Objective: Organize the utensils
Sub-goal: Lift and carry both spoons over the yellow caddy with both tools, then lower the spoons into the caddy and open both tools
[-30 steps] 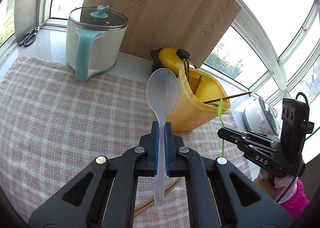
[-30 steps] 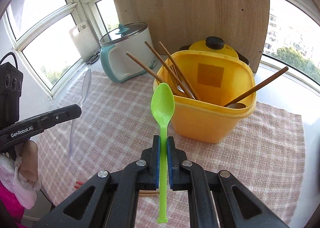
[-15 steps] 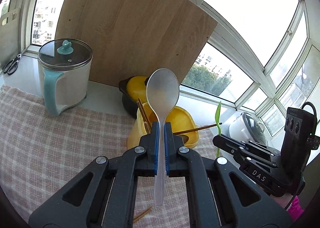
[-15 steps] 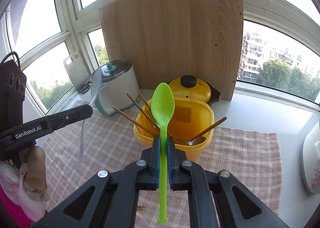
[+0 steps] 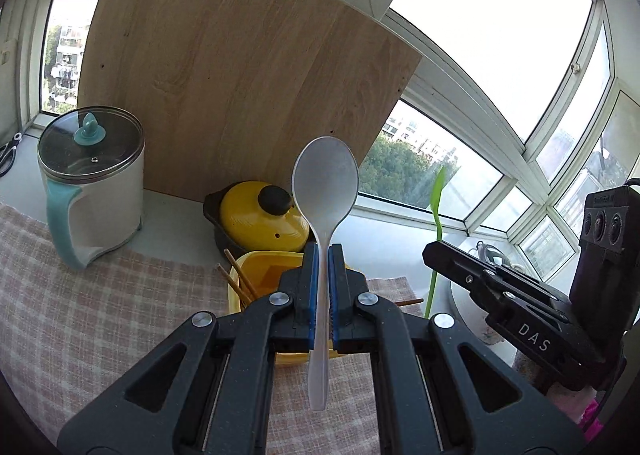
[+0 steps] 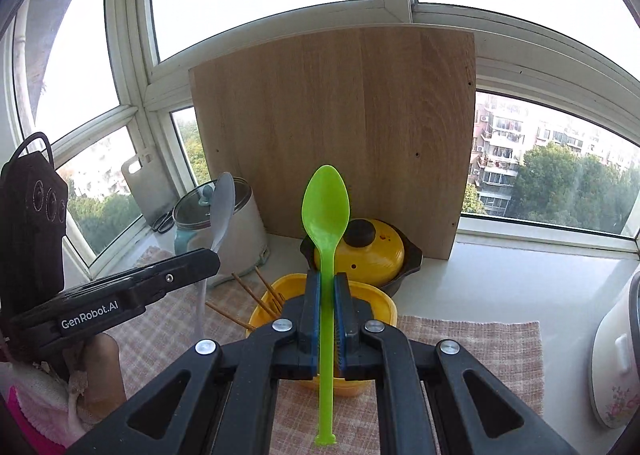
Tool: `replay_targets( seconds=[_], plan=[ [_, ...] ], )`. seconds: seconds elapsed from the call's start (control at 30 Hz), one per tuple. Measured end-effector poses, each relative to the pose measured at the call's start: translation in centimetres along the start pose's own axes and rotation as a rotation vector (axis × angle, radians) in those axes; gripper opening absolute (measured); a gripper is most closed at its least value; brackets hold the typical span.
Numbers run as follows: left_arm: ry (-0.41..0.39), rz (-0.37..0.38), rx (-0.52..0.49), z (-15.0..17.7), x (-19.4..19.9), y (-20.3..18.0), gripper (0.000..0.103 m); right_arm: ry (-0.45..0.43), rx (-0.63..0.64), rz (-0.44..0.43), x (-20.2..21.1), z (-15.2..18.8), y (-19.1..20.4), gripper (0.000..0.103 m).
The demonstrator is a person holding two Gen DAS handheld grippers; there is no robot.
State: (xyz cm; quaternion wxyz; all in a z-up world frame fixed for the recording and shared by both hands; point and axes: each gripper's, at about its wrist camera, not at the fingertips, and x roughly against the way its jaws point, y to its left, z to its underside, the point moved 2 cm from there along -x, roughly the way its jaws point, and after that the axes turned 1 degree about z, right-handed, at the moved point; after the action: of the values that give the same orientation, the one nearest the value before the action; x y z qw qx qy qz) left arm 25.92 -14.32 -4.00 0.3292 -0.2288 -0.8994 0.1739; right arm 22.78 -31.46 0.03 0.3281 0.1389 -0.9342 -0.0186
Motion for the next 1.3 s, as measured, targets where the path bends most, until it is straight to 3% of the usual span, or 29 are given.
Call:
replay_targets(
  seconds=[0.33, 0.6, 1.13, 1.3],
  plan=[
    [-0.047, -0.004, 0.037, -1.6, -2.4, -0.1, 0.003, -0.036, -0.052, -0.023, -2.2, -2.5, -1.8, 0.004],
    [-0.122, -0.096, 0.008, -1.3, -4.6, -0.1, 0.003, -0.032, -0.046, 0.0, -5.2, -2.3, -2.3, 0.004],
    [-0.106, -0.113, -0.02, -0.1, -6.9, -0.2, 0.003, -0.006, -0.026, 0.014, -7.7, -1.5, -3.2, 0.004],
    [-0.107, -0.119, -0.012, -0.2, -6.7, 0.0, 0.003, -0.02, -0.026, 0.034, -7.3, -1.5, -3.2, 0.024]
  ],
)
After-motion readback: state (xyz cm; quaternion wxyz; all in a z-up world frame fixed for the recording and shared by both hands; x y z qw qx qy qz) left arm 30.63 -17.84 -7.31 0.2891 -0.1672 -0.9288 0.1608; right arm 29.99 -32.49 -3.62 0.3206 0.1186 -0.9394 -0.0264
